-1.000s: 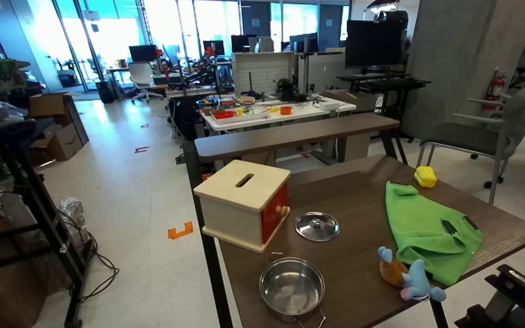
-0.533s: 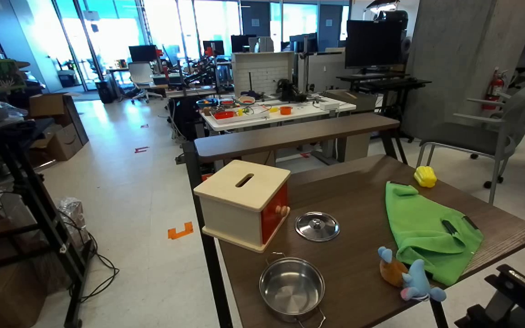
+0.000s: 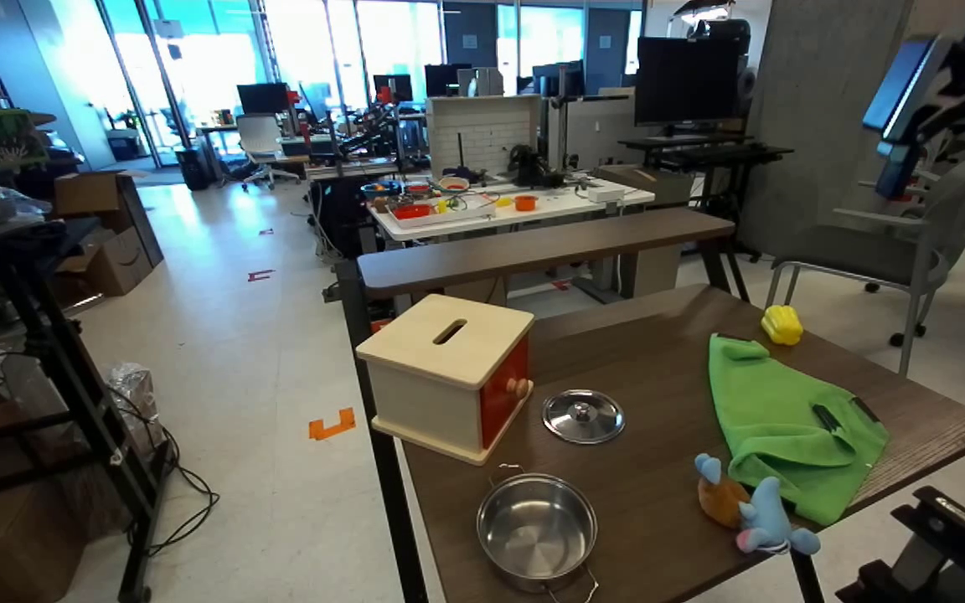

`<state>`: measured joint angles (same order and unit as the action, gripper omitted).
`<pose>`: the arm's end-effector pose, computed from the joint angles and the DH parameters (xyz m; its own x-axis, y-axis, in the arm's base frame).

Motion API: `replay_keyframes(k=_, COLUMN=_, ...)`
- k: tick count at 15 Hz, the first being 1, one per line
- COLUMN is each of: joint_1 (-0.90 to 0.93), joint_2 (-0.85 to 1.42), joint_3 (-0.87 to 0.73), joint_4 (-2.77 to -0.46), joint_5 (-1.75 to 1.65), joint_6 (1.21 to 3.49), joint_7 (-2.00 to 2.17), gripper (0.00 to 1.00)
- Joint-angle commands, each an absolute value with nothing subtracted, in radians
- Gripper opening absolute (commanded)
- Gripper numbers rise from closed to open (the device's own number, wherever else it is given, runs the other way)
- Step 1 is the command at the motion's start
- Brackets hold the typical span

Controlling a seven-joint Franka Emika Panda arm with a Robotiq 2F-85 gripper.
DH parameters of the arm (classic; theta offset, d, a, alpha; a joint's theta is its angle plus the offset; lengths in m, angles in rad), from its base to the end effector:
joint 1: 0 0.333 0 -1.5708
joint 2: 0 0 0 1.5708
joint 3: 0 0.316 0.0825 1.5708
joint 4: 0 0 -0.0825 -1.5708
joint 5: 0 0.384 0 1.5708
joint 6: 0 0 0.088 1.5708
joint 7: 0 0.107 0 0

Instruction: Move the green cloth

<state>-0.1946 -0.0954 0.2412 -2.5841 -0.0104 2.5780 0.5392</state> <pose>0.4475 0.0198 0.3006 0.8812 -0.4643 0.0889 -0.4646 -0.8853 -0.0193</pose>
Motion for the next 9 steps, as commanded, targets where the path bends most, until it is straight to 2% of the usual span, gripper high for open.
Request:
replay_keyframes(k=1, joint_1=-0.146, joint_2=0.159, joint_3=0.134, joint_4=-2.452, joint_5=-0.151, joint_6=2.652, joint_7=0.669, gripper=1.00)
replay_keyframes(k=5, joint_1=-0.001, joint_2=0.385, joint_3=-0.045, joint_4=-2.349, joint_5=-0.232, joint_6=2.839, joint_7=0.822, gripper=1.00)
replay_keyframes(k=9, joint_1=0.139, joint_2=0.572, joint_3=-0.165, joint_4=-2.263, joint_5=-0.145, joint_6=2.977, joint_7=0.834, gripper=1.00)
